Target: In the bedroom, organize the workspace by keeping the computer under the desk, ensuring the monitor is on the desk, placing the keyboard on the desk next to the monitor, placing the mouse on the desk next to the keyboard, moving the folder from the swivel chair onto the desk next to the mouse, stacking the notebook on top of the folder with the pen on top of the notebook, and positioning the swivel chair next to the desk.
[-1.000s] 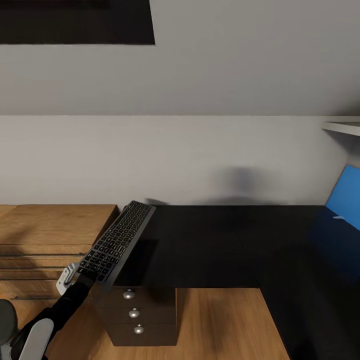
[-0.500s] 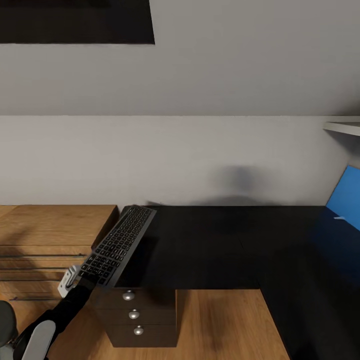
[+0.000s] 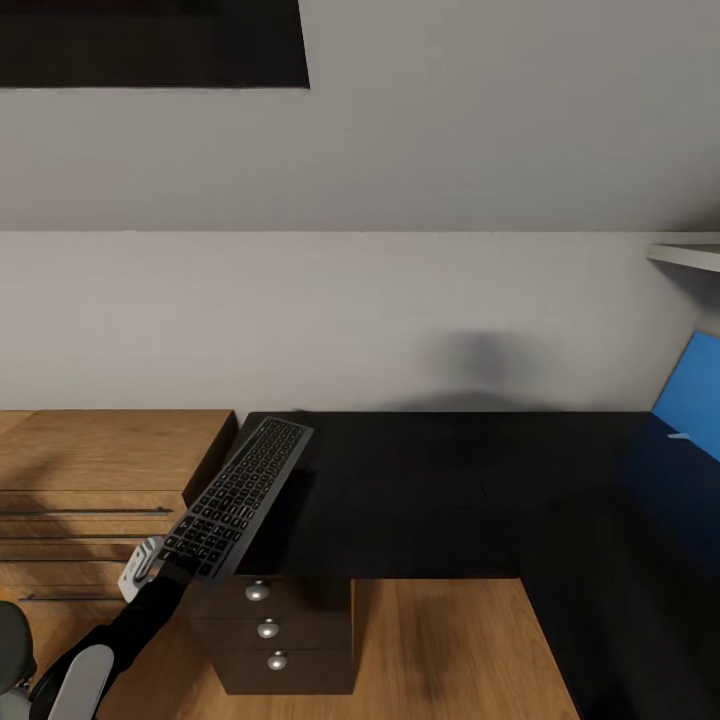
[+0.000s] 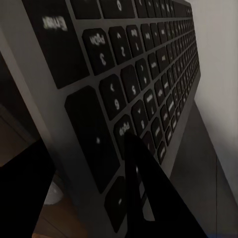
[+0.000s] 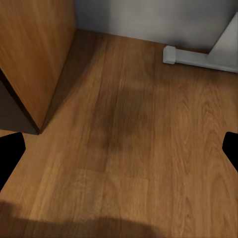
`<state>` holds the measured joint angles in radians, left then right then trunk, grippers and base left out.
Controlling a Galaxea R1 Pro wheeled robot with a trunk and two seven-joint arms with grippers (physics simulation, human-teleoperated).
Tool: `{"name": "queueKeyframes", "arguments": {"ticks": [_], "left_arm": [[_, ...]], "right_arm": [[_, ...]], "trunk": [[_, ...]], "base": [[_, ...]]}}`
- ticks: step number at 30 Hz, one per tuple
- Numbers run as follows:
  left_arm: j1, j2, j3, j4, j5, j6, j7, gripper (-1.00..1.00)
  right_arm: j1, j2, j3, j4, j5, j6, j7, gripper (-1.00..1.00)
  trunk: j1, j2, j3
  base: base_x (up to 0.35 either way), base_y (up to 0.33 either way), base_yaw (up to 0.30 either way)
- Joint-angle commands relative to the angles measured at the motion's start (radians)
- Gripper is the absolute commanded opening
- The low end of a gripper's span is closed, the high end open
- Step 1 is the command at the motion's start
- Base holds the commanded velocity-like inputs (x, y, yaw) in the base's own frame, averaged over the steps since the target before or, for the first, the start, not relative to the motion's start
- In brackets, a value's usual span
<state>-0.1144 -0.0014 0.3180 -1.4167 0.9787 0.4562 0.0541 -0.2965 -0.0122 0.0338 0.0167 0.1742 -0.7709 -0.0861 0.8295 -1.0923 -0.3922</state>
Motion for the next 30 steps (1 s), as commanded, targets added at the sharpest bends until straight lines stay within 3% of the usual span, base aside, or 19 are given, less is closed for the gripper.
{"name": "queueKeyframes", "arguments": {"ticks": [1,14,20,30], "left_arm": [[-0.001,0.000,0.001,-0.001,0.011,0.006,0.006,-1.00],[-0.001,0.000,0.001,0.000,0.011,0.006,0.006,-1.00],[-0.001,-0.001,0.000,0.012,0.012,0.006,0.006,-1.00],[-0.001,-0.004,-0.003,0.022,0.013,0.006,0.006,-1.00]], "right_arm": [[-0.001,0.000,0.003,0.002,0.008,-0.003,-0.009,1.00],[-0.001,0.002,0.005,0.003,0.008,-0.002,-0.008,1.00],[-0.001,0.027,0.002,0.002,0.004,-0.004,-0.010,1.00],[-0.001,0.030,0.000,0.002,0.004,-0.004,-0.010,1.00]], "trunk": [[0.000,-0.001,-0.001],[0.000,-0.001,-0.001],[0.000,-0.001,-0.001],[0.000,-0.001,-0.001]], "base": [[0.000,0.000,0.000],[0.000,0.000,0.000],[0.000,0.000,0.073],[0.000,0.000,0.094]]}}
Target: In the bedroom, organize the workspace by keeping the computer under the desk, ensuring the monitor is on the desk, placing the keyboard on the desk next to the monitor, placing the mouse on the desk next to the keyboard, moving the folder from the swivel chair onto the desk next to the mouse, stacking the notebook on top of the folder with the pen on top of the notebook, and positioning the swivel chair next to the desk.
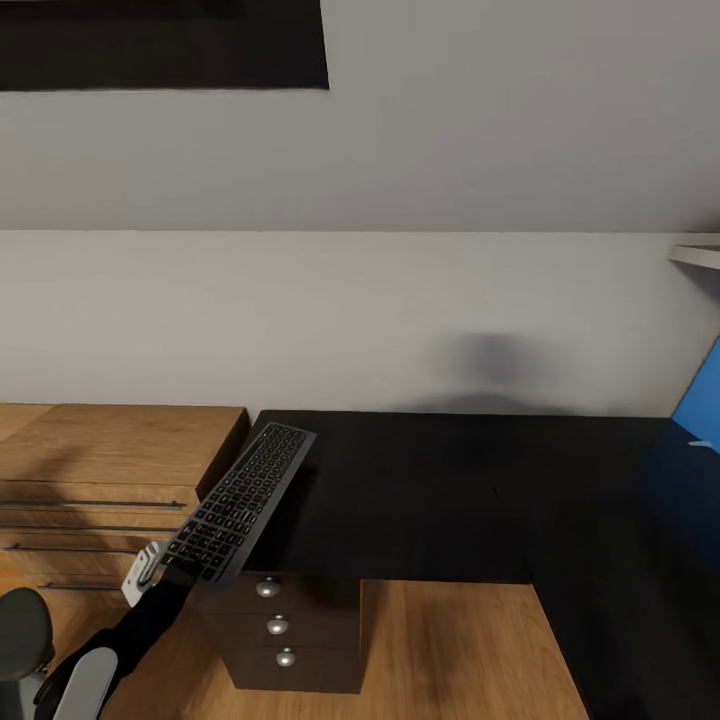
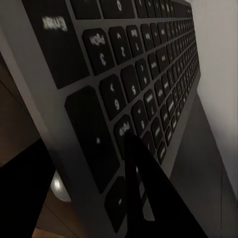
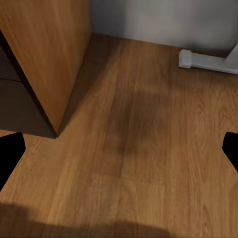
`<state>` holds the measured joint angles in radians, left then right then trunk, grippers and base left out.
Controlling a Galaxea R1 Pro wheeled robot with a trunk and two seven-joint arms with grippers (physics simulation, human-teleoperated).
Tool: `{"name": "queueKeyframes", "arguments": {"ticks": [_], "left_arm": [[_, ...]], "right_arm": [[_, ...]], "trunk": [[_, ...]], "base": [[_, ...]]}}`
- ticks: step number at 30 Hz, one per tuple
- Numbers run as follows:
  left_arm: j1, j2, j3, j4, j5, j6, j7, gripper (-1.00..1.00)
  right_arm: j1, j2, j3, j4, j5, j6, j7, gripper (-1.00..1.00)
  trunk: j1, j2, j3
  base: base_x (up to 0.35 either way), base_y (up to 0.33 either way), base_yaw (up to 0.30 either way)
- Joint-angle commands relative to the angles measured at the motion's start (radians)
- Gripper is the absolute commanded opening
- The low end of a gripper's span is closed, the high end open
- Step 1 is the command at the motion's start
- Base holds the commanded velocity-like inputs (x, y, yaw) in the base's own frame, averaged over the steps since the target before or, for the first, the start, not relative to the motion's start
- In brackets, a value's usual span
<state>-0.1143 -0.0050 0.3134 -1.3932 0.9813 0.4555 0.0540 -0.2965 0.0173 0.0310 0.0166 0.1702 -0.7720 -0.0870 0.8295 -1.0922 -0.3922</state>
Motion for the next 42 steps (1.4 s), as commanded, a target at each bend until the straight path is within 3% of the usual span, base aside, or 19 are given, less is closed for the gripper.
{"name": "queueKeyframes", "arguments": {"ticks": [1,9,15,25,31,42], "left_arm": [[-0.001,-0.001,0.002,-0.001,0.011,0.006,0.006,-1.00],[-0.001,-0.048,0.000,0.000,0.010,0.006,0.006,-1.00],[-0.001,-0.056,-0.003,0.000,0.010,0.006,0.006,-1.00],[-0.001,-0.061,-0.051,0.041,0.011,0.001,0.006,-1.00],[-0.001,-0.080,-0.070,0.070,0.009,-0.006,0.011,-1.00],[-0.001,-0.092,-0.073,0.079,0.015,-0.035,0.008,-1.00]], "right_arm": [[-0.001,0.000,0.003,0.002,0.008,-0.003,-0.009,1.00],[-0.001,-0.001,0.003,0.002,0.009,-0.003,-0.008,1.00],[-0.001,-0.001,0.003,0.002,0.009,-0.003,-0.008,1.00],[-0.001,-0.001,0.003,0.002,0.009,-0.003,-0.008,1.00],[-0.001,0.000,0.003,0.002,0.009,-0.002,-0.008,1.00],[-0.001,-0.003,0.004,0.002,0.009,-0.001,-0.008,1.00]], "trunk": [[0.000,-0.001,-0.001],[0.000,-0.001,-0.001],[0.000,-0.001,-0.001],[0.000,-0.001,-0.001],[0.000,-0.001,-0.001],[0.000,-0.001,-0.001]], "base": [[0.000,0.000,0.009],[0.000,0.000,0.002],[0.000,0.000,0.000],[0.000,0.000,0.000],[0.000,0.000,0.000],[0.000,0.000,0.000]]}}
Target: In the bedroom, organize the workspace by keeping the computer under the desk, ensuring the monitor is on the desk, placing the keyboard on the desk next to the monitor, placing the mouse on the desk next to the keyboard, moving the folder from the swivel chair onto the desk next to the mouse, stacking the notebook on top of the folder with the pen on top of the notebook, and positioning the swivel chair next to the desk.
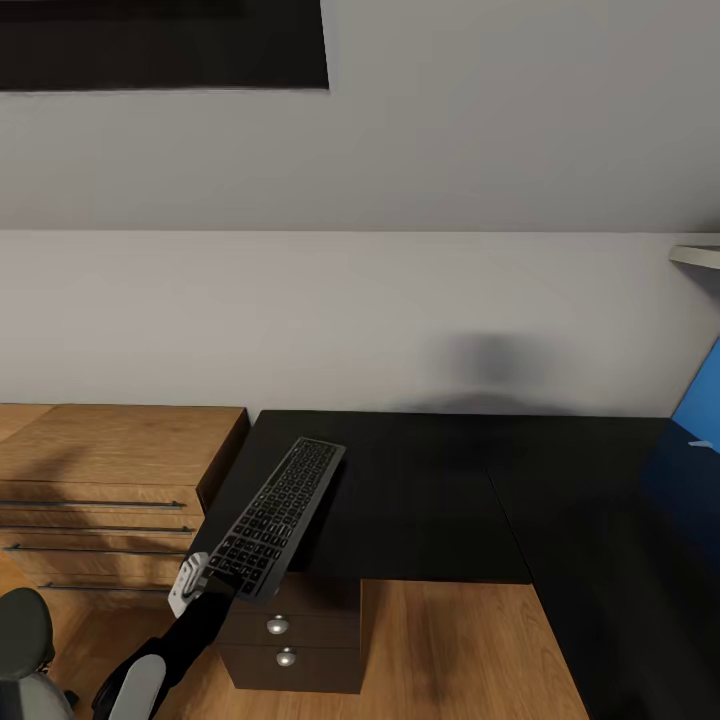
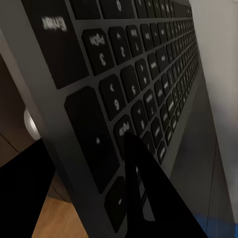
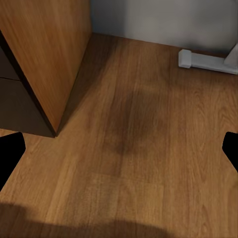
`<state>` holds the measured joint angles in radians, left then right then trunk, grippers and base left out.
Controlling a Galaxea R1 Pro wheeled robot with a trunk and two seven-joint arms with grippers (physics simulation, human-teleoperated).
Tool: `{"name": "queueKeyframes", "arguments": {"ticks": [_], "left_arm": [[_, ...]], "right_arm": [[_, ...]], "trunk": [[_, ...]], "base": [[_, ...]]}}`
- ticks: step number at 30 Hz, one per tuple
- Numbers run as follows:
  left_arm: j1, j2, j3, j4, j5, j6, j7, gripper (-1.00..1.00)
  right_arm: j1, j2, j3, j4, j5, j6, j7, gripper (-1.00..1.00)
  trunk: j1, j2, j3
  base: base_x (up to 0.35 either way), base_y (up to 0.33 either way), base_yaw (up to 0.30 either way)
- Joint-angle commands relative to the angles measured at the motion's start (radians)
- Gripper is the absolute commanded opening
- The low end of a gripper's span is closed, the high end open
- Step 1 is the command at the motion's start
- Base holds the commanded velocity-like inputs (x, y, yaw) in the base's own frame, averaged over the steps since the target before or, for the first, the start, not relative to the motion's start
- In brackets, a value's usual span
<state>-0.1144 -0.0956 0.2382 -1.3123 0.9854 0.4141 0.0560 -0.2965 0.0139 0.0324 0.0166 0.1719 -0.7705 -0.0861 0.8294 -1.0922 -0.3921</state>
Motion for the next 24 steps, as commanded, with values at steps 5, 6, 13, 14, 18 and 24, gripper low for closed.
{"name": "queueKeyframes", "arguments": {"ticks": [5,6,13,14,18,24], "left_arm": [[-0.001,0.002,0.007,-0.001,0.010,0.005,0.006,-1.00],[-0.001,0.002,0.007,-0.001,0.010,0.005,0.007,-1.00],[-0.001,0.001,0.010,-0.001,0.035,0.005,0.007,-1.00],[-0.001,0.001,0.010,-0.001,0.046,0.004,0.007,-1.00],[-0.001,0.002,0.010,-0.001,0.067,0.003,0.006,-1.00],[-0.001,0.002,0.012,-0.001,0.080,0.003,0.004,-1.00]], "right_arm": [[-0.001,-0.001,0.003,0.002,0.008,-0.003,-0.009,1.00],[-0.001,-0.001,0.003,0.002,0.008,-0.004,-0.009,1.00],[-0.001,-0.001,0.003,0.002,0.008,-0.004,-0.009,1.00],[-0.001,-0.001,0.003,0.002,0.008,-0.004,-0.009,1.00],[-0.001,-0.001,0.003,0.002,0.008,-0.004,-0.009,1.00],[-0.001,-0.002,0.003,0.002,0.008,-0.004,-0.009,1.00]], "trunk": [[0.000,-0.001,-0.001],[0.000,-0.001,-0.001],[0.000,-0.001,-0.001],[0.000,-0.001,-0.001],[0.000,-0.001,-0.001],[0.000,-0.001,-0.001]], "base": [[0.000,0.000,0.000],[0.000,0.000,0.000],[0.000,0.000,0.000],[0.000,0.000,0.000],[0.000,0.000,0.000],[0.000,0.000,0.000]]}}
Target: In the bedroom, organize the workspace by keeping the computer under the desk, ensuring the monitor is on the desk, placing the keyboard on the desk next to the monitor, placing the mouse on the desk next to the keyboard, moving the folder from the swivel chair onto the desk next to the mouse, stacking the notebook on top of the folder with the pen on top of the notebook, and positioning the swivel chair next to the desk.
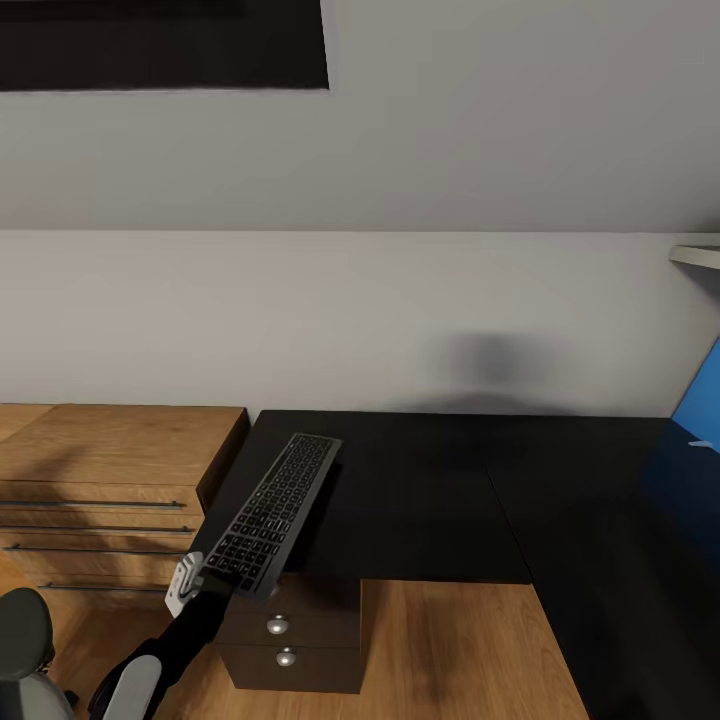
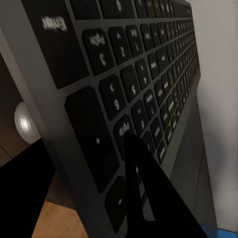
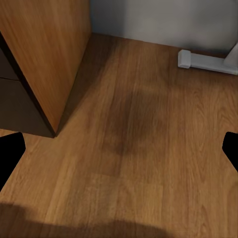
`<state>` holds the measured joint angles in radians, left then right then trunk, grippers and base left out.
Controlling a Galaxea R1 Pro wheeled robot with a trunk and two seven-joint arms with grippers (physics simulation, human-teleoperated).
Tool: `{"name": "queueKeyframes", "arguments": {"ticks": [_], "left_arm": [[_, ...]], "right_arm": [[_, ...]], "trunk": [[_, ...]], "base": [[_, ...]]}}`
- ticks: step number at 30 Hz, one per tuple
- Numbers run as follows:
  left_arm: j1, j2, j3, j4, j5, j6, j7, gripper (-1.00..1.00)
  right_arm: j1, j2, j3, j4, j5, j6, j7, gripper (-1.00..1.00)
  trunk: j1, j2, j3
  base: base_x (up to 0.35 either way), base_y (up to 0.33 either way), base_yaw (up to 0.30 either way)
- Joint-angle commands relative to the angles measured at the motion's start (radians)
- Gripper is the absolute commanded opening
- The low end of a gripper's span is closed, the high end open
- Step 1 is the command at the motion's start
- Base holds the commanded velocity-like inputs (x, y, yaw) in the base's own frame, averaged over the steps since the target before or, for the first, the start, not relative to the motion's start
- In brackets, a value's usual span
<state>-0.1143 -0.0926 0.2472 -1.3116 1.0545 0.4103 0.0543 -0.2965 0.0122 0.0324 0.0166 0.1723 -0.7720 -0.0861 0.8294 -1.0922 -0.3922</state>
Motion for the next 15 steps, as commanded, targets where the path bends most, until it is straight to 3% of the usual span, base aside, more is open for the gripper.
{"name": "queueKeyframes", "arguments": {"ticks": [1,15], "left_arm": [[-0.001,-0.001,0.003,-0.002,0.011,0.007,0.005,-1.00],[-0.001,-0.003,0.003,-0.002,0.013,0.006,0.005,-1.00]], "right_arm": [[-0.001,0.000,0.003,0.002,0.008,-0.003,-0.009,1.00],[-0.001,0.001,0.003,0.002,0.009,-0.003,-0.009,1.00]], "trunk": [[0.000,-0.001,-0.001],[0.000,-0.001,-0.001]], "base": [[0.000,0.000,0.000],[0.000,0.000,0.000]]}}
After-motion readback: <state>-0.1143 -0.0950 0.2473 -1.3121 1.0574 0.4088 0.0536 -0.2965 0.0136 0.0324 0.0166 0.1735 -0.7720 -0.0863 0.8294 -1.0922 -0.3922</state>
